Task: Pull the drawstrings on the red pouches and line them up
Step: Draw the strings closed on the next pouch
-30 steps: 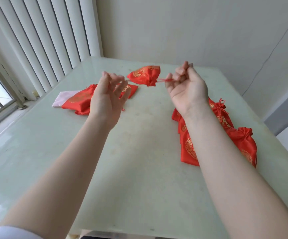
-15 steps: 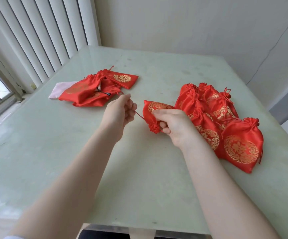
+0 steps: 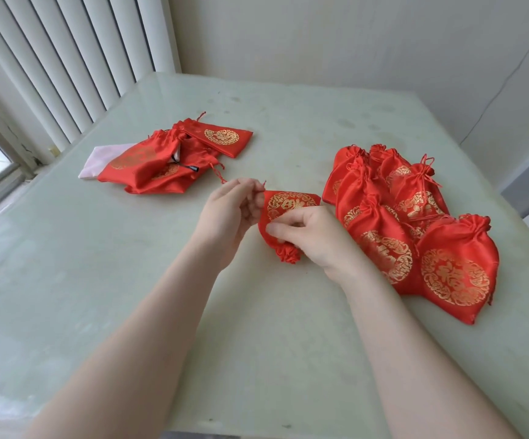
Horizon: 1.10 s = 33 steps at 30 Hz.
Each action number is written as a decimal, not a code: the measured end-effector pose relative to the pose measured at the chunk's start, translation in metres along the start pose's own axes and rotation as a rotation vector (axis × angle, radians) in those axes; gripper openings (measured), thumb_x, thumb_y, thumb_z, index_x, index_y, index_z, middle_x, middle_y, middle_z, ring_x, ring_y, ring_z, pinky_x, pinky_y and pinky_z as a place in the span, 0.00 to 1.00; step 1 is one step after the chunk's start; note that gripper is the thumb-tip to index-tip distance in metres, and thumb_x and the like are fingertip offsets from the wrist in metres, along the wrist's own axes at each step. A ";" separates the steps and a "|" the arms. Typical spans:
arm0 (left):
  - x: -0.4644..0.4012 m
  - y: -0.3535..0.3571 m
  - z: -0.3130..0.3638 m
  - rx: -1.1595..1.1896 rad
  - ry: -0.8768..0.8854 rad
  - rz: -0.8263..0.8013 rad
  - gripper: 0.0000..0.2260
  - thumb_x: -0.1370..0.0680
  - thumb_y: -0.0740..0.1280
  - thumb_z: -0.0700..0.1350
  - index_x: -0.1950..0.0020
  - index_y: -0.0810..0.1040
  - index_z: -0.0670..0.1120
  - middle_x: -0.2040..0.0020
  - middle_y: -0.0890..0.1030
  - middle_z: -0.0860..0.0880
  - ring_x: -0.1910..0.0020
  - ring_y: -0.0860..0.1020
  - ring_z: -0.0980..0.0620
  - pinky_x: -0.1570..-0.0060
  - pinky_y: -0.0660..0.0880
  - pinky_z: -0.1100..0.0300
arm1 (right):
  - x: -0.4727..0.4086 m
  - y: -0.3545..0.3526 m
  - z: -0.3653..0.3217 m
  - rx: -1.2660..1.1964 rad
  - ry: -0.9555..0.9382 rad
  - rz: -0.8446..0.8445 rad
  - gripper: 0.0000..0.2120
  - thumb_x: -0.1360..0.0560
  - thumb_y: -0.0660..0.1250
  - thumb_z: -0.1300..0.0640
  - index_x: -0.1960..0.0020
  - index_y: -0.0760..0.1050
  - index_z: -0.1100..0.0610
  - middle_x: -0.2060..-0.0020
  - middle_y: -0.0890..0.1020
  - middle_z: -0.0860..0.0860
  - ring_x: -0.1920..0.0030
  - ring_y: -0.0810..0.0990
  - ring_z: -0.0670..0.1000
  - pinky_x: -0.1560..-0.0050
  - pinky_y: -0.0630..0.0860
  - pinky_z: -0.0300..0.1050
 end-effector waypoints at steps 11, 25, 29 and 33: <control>0.009 0.002 -0.005 -0.180 0.065 0.025 0.03 0.22 0.63 0.41 0.52 0.70 0.48 0.56 0.74 0.44 0.74 0.69 0.56 0.68 0.64 0.62 | 0.004 0.006 -0.004 -0.318 -0.060 0.184 0.09 0.24 0.63 0.62 0.61 0.77 0.61 0.74 0.73 0.49 0.77 0.68 0.40 0.76 0.64 0.30; 0.014 0.007 -0.019 -0.534 0.040 -0.151 0.08 0.23 0.65 0.41 0.62 0.75 0.44 0.67 0.74 0.48 0.74 0.69 0.58 0.70 0.67 0.68 | 0.005 0.001 -0.002 -0.394 -0.030 0.209 0.12 0.22 0.59 0.65 0.62 0.76 0.58 0.75 0.74 0.45 0.81 0.65 0.40 0.79 0.60 0.28; 0.013 0.005 -0.018 -0.213 -0.106 -0.165 0.11 0.21 0.60 0.39 0.63 0.74 0.46 0.66 0.75 0.50 0.73 0.69 0.57 0.67 0.65 0.63 | 0.002 -0.004 0.001 -0.379 -0.002 0.263 0.12 0.23 0.59 0.65 0.62 0.77 0.58 0.77 0.70 0.45 0.80 0.65 0.40 0.78 0.61 0.29; 0.015 0.008 -0.019 0.013 -0.190 -0.223 0.10 0.21 0.58 0.40 0.62 0.71 0.46 0.64 0.79 0.51 0.72 0.70 0.57 0.68 0.68 0.65 | 0.002 -0.007 0.004 -0.419 0.098 0.228 0.15 0.25 0.55 0.70 0.61 0.77 0.59 0.76 0.74 0.47 0.81 0.68 0.39 0.78 0.63 0.31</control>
Point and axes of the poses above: each hand's wrist, its own x-axis away from the middle knuckle, its own y-axis out of the palm, z = x × y, the point moved 2 cm from there along -x, towards the middle knuckle
